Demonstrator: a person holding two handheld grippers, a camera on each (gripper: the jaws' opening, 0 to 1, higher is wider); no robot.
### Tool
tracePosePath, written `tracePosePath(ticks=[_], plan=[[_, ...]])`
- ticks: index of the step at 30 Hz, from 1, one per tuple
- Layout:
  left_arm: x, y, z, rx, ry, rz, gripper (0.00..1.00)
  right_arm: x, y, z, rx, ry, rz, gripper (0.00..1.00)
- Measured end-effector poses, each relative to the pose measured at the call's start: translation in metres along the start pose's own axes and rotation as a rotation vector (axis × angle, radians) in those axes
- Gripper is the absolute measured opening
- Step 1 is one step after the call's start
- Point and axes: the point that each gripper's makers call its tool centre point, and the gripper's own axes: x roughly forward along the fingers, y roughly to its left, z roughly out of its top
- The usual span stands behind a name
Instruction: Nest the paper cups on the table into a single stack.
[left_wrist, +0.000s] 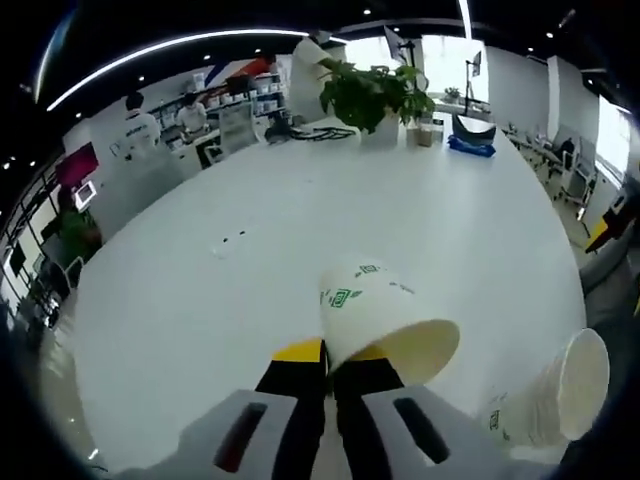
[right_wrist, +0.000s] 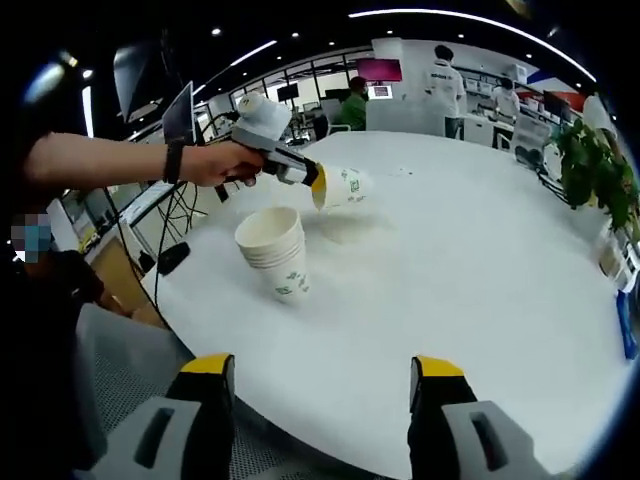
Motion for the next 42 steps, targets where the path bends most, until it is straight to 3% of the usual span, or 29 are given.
tracePosePath(ticks=[6, 13, 30, 37, 42], plan=[[-0.025, 0.003, 0.002, 0.075, 0.041, -0.048, 0.00, 0.002, 0.003, 0.004, -0.008, -0.008, 0.010, 0.71], [-0.056, -0.009, 0.007, 0.151, 0.087, -0.094, 0.00, 0.008, 0.011, 0.006, -0.031, -0.008, 0.036, 0.71], [-0.121, -0.057, 0.020, 0.423, 0.305, -0.282, 0.00, 0.013, 0.021, 0.009, -0.062, -0.010, 0.070, 0.72], [-0.133, -0.075, 0.016, 0.495, 0.421, -0.385, 0.00, 0.012, 0.022, 0.007, -0.064, -0.010, 0.068, 0.72], [-0.129, -0.084, 0.009, 0.543, 0.493, -0.410, 0.00, 0.012, 0.022, 0.005, -0.060, -0.007, 0.071, 0.72]])
